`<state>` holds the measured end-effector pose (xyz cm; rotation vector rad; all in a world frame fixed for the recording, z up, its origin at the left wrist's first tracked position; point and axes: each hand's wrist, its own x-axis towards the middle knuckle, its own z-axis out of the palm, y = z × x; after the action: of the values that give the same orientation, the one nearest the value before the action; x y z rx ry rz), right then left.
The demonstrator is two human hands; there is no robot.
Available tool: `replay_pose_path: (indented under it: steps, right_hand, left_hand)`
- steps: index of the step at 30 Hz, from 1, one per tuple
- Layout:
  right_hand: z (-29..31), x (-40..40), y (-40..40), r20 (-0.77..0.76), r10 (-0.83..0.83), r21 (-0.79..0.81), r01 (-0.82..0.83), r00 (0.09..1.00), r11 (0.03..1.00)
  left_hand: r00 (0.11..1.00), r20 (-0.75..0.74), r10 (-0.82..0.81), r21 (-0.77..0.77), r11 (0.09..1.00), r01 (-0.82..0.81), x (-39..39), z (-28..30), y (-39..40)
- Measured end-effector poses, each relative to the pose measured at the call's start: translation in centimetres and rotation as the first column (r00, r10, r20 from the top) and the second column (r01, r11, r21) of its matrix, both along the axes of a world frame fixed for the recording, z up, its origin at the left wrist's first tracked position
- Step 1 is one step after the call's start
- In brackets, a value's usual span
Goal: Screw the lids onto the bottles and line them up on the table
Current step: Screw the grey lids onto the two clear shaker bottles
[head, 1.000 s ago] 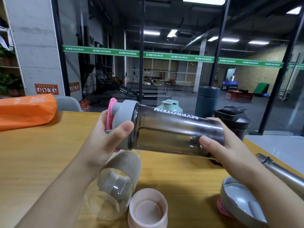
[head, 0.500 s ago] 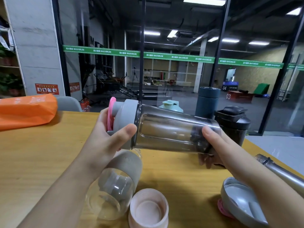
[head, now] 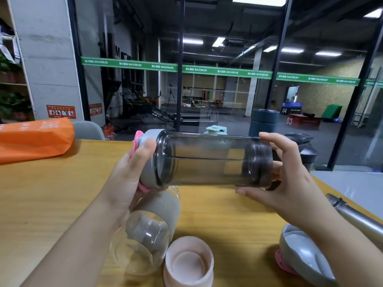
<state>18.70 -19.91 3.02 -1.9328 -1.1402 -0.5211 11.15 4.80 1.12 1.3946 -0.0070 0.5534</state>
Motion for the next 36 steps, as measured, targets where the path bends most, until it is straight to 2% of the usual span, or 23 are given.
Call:
replay_pose_path:
  steps: [5, 9, 12, 19, 26, 29, 33, 36]
  right_hand:
    - [0.0, 0.2, -0.3, 0.027, -0.082, -0.003, 0.082, 0.996, 0.997]
    - [0.0, 0.4, -0.4, 0.049, -0.029, 0.018, 0.028, 0.998, 0.999]
    - [-0.1, 0.6, -0.4, 0.006, -0.007, 0.04, 0.007, 1.0, 0.999]
    - [-0.1, 0.3, -0.4, 0.021, -0.082, -0.027, 0.082, 0.996, 0.996]
    - [-0.1, -0.1, -0.1, -0.207, -0.085, 0.012, 0.089, 0.975, 0.996]
    - [0.1, 0.1, 0.2, -0.385, -0.021, 0.062, 0.048, 0.923, 0.997]
    - [-0.5, 1.1, -0.1, -0.596, -0.089, -0.006, 0.107, 0.798, 0.994]
    - [-0.3, 1.6, 0.4, -0.609, -0.138, -0.043, 0.141, 0.781, 0.989]
  left_hand:
    - [1.0, -0.001, -0.012, 0.009, 1.0, 0.012, -0.1, 0.1, -0.1]
    - [0.998, 0.03, -0.05, 0.033, 0.998, 0.049, -0.2, 0.2, -0.2]
    - [0.998, 0.026, -0.064, 0.049, 0.997, 0.063, -0.3, 0.4, -0.3]
    - [0.992, 0.084, -0.093, 0.099, 0.991, 0.085, -0.4, 0.4, -0.4]
    - [0.991, 0.121, -0.057, 0.135, 0.99, 0.04, -0.3, 0.0, 0.0]
    - [0.988, 0.144, -0.061, 0.193, 0.981, 0.032, -0.1, -0.3, 0.4]
    - [0.986, 0.16, -0.038, 0.212, 0.977, 0.004, 0.1, -0.3, 0.4]
    - [0.987, 0.158, -0.001, 0.205, 0.978, -0.032, 0.1, -0.3, 0.3]
